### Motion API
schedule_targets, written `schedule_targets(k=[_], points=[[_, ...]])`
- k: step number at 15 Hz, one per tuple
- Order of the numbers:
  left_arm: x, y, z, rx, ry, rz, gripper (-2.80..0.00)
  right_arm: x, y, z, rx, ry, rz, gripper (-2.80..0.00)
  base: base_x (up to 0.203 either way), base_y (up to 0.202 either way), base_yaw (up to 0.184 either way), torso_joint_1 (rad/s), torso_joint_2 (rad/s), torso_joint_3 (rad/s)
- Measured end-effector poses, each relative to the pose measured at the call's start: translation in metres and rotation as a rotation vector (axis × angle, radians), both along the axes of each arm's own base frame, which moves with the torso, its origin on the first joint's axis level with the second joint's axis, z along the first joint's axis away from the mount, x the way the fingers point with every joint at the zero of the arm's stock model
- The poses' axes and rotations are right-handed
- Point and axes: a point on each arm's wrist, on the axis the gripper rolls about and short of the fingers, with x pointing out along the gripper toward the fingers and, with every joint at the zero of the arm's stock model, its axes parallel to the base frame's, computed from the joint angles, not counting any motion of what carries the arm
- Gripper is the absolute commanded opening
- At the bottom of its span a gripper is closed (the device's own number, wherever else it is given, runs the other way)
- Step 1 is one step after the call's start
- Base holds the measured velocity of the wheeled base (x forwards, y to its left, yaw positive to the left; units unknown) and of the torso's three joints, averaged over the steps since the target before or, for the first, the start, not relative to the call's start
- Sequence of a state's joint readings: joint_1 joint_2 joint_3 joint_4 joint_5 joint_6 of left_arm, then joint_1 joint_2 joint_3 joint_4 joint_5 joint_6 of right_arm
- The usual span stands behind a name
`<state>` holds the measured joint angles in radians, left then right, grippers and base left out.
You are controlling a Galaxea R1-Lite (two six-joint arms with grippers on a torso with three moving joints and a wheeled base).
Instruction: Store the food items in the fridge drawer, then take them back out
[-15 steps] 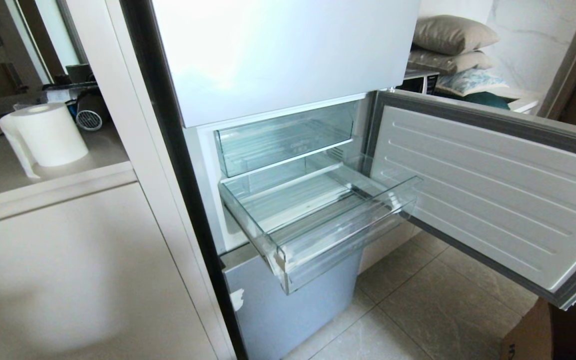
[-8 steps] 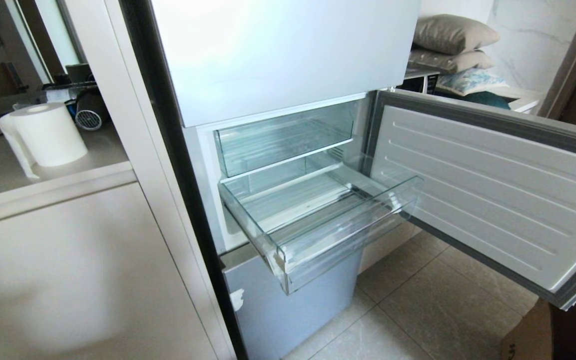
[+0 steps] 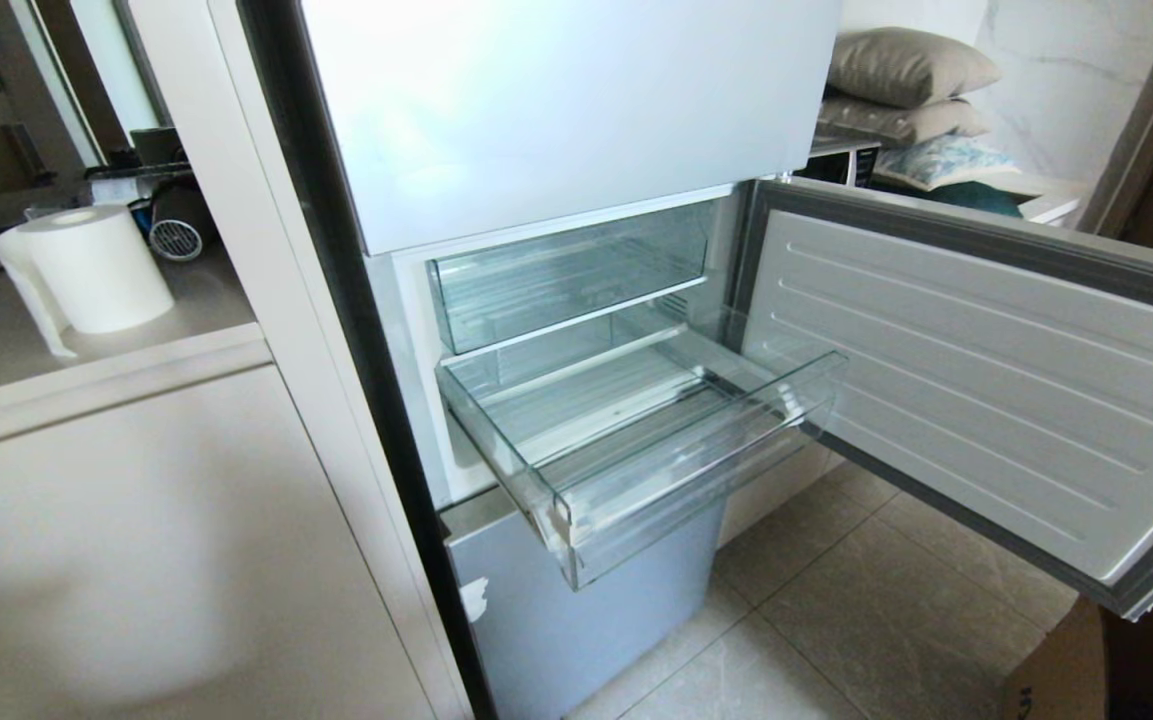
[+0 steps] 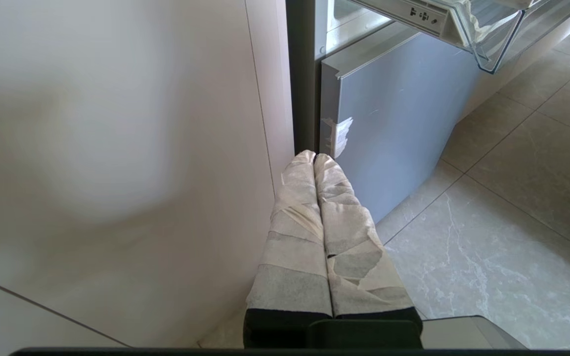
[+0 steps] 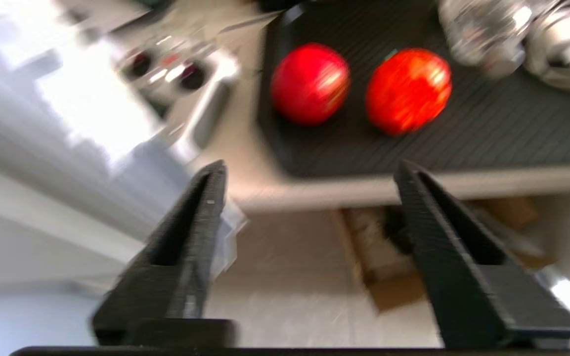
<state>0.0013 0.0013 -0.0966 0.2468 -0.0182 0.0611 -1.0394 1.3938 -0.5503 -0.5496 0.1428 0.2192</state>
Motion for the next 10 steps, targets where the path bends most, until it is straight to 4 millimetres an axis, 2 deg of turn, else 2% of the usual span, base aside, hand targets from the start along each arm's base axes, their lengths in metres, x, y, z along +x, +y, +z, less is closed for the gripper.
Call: schedule_targets(k=[5, 10], points=[[0.000, 0.000, 0.000, 0.000, 0.000, 0.000, -2.80, 0.009, -0.067, -0.028, -0.039, 0.098, -0.075, 0.00, 0.000, 0.000, 0.000, 0.000, 0.00, 0.000], [0.000, 0.000, 0.000, 0.000, 0.000, 0.000, -2.80, 0.022, -0.113, -0.049, -0.013, 0.136, -0.091, 0.00, 0.000, 0.000, 0.000, 0.000, 0.00, 0.000]])
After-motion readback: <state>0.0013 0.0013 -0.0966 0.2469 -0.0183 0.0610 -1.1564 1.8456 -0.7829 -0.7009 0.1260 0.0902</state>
